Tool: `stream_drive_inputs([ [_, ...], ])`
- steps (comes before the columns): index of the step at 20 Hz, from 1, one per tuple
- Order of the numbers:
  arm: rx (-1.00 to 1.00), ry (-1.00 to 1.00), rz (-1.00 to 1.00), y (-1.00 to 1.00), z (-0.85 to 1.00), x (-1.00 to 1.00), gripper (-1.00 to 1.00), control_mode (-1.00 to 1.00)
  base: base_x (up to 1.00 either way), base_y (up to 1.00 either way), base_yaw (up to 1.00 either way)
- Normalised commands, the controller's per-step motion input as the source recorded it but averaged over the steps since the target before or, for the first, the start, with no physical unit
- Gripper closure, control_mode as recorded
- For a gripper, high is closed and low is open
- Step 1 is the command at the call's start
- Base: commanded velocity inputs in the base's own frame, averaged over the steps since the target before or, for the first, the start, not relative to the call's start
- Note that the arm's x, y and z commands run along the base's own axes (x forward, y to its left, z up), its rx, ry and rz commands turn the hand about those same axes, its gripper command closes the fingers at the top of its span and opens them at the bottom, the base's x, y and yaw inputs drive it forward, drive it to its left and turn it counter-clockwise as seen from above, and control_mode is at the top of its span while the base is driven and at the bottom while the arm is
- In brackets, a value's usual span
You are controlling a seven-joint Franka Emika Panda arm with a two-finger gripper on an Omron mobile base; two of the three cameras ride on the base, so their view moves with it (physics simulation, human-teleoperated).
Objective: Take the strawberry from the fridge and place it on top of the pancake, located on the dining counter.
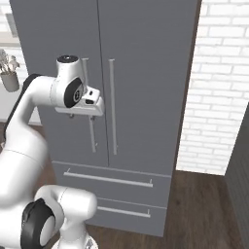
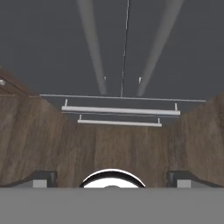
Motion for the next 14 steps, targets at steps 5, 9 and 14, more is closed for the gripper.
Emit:
stream_drive_inputs([
  [5, 0.00, -0.18, -0.01, -0.19, 0.00, 0.70, -1.00, -1.00, 0.00, 0.00, 0.00],
  [9, 0.00, -0.19, -0.07, -0.42, 0.00, 0.91, -1.00, -1.00, 0.00, 0.00, 0.00],
  [14, 0.00, -0.26, -0.11, -0.58, 0.00, 0.98, -1.00, -1.00, 0.00, 0.00, 0.00],
])
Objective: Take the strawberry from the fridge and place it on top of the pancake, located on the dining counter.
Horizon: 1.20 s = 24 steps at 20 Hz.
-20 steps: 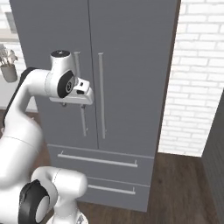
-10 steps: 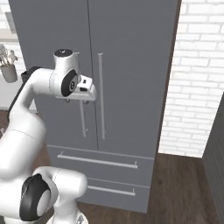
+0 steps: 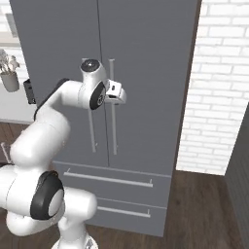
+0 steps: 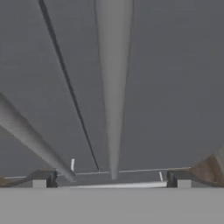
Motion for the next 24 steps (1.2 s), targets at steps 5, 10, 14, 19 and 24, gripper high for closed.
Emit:
stream_drive_inputs([
  [5, 0.00, 0.00, -0.01, -0.21, 0.00, 0.94, -1.00, -1.00, 0.00, 0.00, 0.00],
  [10, 0.00, 0.00, 0.00, -0.04, 0.00, 0.68, -1.00, -1.00, 0.00, 0.00, 0.00],
  [14, 0.00, -0.05, -0.01, 0.00, 0.00, 0.34, -1.00, -1.00, 0.00, 0.00, 0.00],
  [19, 0.00, -0.19, -0.01, 0.00, -0.01, 0.32, -1.00, -1.00, 0.00, 0.00, 0.00],
  [24, 0.00, -0.32, 0.00, 0.00, 0.00, 0.02, -1.00, -1.00, 0.00, 0.00, 0.00],
])
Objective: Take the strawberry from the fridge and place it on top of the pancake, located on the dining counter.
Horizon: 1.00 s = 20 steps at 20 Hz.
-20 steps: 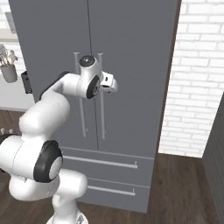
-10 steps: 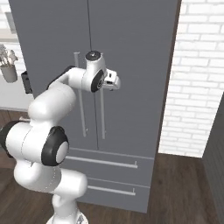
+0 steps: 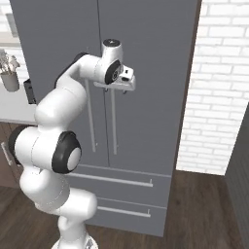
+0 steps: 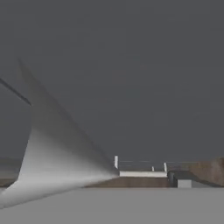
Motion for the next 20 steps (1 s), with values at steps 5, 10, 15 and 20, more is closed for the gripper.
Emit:
stream_drive_inputs([
  [5, -0.02, -0.33, 0.00, 0.06, -0.06, 0.06, -1.00, -1.00, 0.00, 0.00, 0.00],
  [10, -0.01, -0.15, -0.01, 0.04, -0.13, 0.57, -1.00, -1.00, 0.00, 0.00, 0.00],
  [15, -0.04, -0.25, -0.02, 0.04, -0.12, 0.66, -1.00, -1.00, 0.00, 0.00, 0.00],
  [20, 0.00, -0.40, -0.08, 0.10, -0.04, 0.46, -1.00, -1.00, 0.00, 0.00, 0.00],
])
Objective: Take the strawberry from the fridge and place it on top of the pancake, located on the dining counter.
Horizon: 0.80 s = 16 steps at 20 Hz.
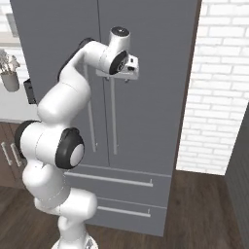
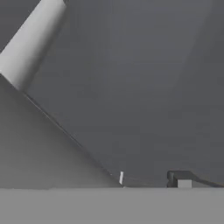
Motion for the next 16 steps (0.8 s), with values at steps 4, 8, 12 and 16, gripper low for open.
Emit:
stream_drive_inputs([
  [4, 0.00, -0.46, -0.07, 0.03, -0.02, -0.02, -1.00, -1.00, 0.00, 0.00, 0.00],
  [8, -0.02, -0.33, 0.00, 0.32, -0.16, -0.62, -1.00, -1.00, 0.00, 0.00, 0.00],
  [12, -0.01, -0.12, -0.01, 0.56, -0.48, -0.88, -1.00, -1.00, 0.00, 0.00, 0.00],
  [16, -0.01, 0.00, -0.02, 0.58, -0.74, -0.88, -1.00, -1.00, 0.00, 0.00, 0.00],
])
